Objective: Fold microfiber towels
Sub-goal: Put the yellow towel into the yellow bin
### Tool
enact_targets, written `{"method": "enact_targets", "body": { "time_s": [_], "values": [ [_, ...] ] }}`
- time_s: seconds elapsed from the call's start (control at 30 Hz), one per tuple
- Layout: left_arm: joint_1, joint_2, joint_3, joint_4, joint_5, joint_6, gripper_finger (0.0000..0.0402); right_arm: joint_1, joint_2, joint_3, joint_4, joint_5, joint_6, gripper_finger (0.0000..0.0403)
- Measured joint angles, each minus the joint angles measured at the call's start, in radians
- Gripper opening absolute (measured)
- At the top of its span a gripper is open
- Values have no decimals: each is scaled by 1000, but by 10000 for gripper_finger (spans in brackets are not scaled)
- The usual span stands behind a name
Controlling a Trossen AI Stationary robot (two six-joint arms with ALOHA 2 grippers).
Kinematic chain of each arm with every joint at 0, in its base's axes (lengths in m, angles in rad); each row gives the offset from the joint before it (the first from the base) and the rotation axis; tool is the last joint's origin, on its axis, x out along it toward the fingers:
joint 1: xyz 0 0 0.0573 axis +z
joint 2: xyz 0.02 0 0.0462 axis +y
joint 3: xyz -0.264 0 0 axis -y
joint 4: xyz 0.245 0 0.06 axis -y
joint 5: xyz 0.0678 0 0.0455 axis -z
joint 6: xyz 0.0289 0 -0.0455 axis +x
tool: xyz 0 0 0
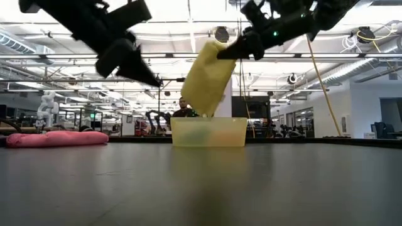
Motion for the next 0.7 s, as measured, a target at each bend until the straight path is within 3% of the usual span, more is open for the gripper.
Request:
{"method": "enact_targets", "body": {
  "time_s": [0.17, 0.33, 0.47, 0.7],
  "values": [
    [58, 0, 0, 233, 116, 312, 26, -47, 2, 0, -2, -167, -9, 3],
    [127, 0, 0, 404, 339, 640, 41, -49, 2, 0, -20, -285, -48, 4],
    [171, 0, 0, 481, 450, 756, 106, -48, 2, 0, -88, -316, -69, 5],
    [274, 2, 0, 506, 440, 787, 256, -48, 2, 0, -133, -376, -108, 4]
  ]
}}
